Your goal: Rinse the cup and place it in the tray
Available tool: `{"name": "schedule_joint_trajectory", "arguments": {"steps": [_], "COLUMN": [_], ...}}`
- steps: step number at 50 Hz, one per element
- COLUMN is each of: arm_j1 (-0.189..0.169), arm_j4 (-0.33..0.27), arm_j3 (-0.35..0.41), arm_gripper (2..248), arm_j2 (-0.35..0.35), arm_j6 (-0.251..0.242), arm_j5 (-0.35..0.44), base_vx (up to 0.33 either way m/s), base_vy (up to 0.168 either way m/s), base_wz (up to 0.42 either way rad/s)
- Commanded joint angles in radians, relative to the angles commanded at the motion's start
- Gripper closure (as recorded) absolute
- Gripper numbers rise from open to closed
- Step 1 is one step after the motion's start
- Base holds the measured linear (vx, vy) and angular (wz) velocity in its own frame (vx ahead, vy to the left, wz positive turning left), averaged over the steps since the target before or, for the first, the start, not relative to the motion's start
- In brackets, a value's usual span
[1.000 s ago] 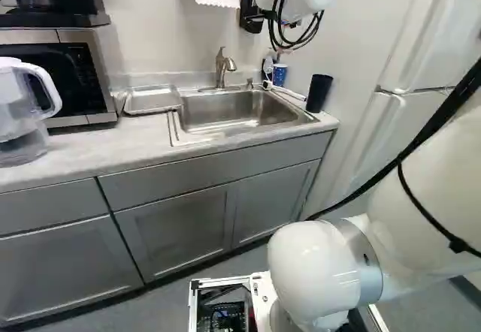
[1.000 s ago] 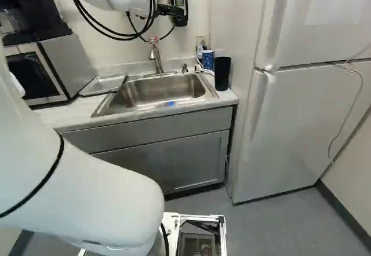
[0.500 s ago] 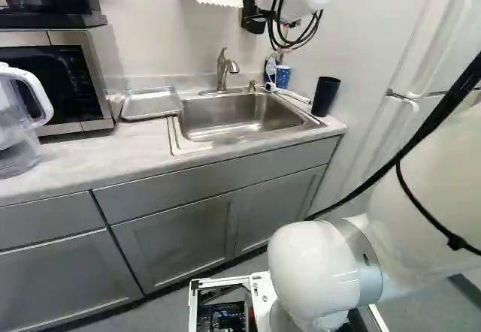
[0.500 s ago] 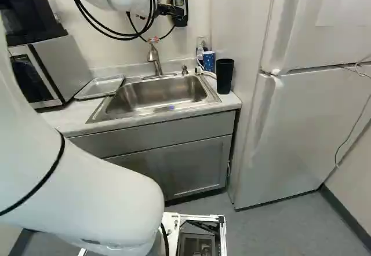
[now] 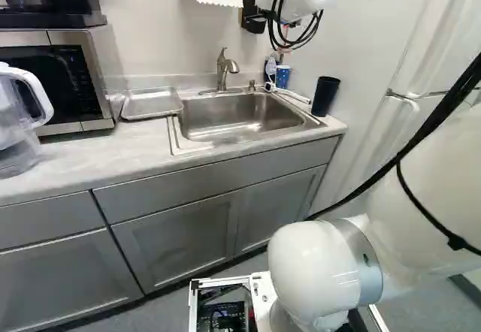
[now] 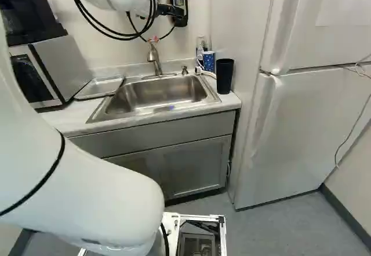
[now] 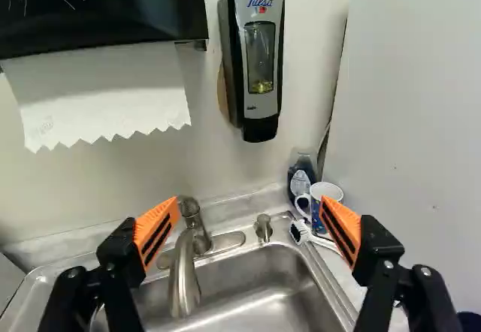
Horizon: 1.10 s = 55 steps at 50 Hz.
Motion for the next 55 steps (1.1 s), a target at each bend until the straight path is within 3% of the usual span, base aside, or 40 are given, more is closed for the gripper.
{"name": "schedule_joint_trajectory", "arguments": {"steps": [16,34,55], "arm_j1": [0.009,0.024,0.043], "arm_j4": [0.000,0.000,0.000], "arm_j3": [-0.015,-0.043,-0.138], "arm_gripper": [3,3,3], "arm_j2": [-0.017,-0.048,-0.150], "arm_j6": [0.000,0.000,0.000], "arm_j5": [-0.008,-0.076,-0.154], "base_vx": [0.000,0.000,0.000], "base_vy": [0.000,0.000,0.000], "base_wz": [0.000,0.000,0.000]}}
